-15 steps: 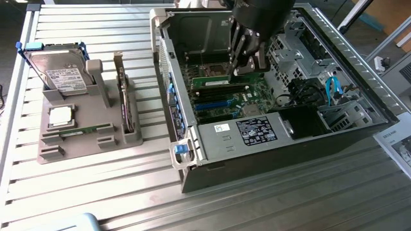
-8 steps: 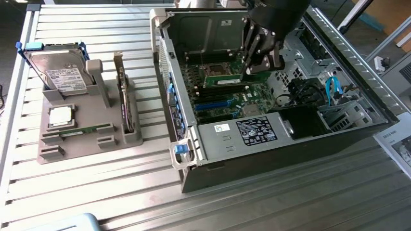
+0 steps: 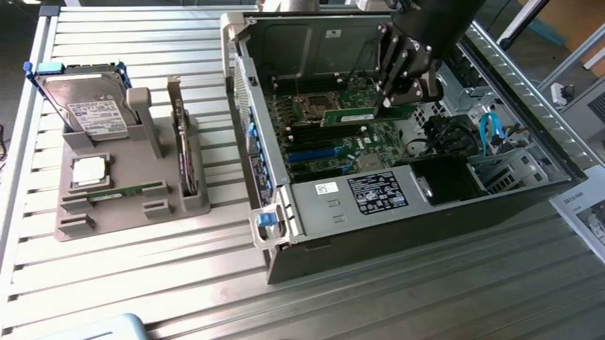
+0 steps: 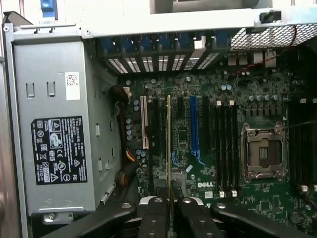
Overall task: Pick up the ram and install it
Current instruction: 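Pick up the ram and move it above insertion slot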
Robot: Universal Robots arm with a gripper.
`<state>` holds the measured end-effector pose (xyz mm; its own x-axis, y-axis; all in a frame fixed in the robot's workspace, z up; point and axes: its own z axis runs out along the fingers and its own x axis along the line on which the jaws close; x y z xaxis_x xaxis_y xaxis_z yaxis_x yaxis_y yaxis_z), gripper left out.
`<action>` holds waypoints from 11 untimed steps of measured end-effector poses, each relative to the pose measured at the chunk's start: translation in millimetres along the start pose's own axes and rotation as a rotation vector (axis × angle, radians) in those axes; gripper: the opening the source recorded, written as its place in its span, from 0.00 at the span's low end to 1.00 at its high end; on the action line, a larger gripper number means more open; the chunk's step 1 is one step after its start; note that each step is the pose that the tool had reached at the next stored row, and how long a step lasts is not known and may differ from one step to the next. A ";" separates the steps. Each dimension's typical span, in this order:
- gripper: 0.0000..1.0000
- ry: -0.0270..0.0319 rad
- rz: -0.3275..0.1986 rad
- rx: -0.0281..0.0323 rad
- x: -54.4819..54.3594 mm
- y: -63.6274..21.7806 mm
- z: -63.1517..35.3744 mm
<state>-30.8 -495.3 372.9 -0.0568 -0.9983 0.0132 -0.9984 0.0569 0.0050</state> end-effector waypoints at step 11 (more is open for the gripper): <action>0.14 0.0000 0.000 0.0000 -2.2 -37.9 -0.2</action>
<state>7.1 -495.2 372.8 -0.0569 -0.9983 0.0132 -0.9984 0.0569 0.0050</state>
